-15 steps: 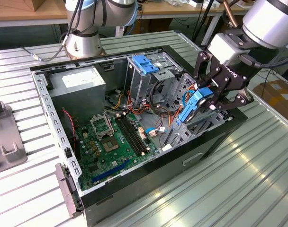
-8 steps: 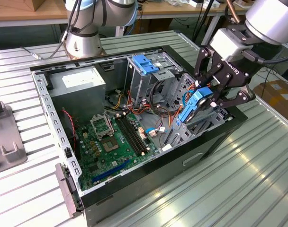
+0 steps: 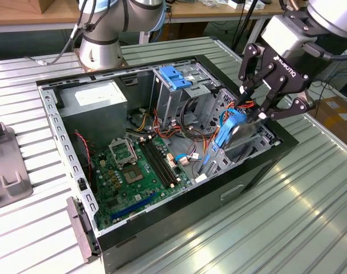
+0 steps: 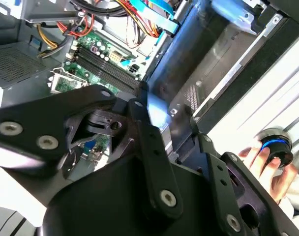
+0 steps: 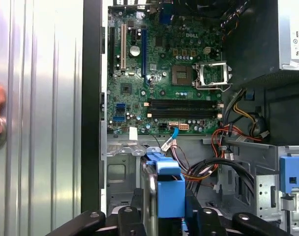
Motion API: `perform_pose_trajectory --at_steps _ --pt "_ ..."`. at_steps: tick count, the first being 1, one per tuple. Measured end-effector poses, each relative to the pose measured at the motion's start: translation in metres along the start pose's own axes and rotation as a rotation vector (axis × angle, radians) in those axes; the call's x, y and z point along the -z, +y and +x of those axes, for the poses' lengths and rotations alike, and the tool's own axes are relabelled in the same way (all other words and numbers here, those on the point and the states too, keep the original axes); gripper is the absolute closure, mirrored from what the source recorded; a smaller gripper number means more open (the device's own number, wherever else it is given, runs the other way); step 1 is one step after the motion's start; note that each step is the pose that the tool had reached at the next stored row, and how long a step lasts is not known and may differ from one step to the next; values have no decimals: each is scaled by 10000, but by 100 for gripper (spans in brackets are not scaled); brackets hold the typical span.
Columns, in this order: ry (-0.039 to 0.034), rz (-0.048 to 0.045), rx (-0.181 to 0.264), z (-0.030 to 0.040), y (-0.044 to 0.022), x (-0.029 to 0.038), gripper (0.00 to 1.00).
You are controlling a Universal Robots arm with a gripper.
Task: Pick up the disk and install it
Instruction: 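Insert the disk into the insertion slot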
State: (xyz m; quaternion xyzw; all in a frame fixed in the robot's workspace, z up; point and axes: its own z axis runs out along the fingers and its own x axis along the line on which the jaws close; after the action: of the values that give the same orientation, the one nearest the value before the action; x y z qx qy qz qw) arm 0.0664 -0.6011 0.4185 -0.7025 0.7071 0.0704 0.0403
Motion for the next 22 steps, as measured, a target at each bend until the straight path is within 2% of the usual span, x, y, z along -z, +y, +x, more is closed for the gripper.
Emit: perform_pose_trajectory --at_steps 2,4,8,14,16,17,20,22 --pt "-19 0 2 -2 0 15 55" --pt "-93 -1 4 -3 1 21 55" --pt "-183 -2 8 -5 1 32 55" --pt "-188 -11 7 -7 -37 31 57" --pt "-192 -26 5 -7 -69 27 70" --pt "-191 -35 3 -7 -84 26 70" --pt "-189 -83 -3 -6 -156 20 88" --pt "-190 -119 -9 -6 -215 16 90"
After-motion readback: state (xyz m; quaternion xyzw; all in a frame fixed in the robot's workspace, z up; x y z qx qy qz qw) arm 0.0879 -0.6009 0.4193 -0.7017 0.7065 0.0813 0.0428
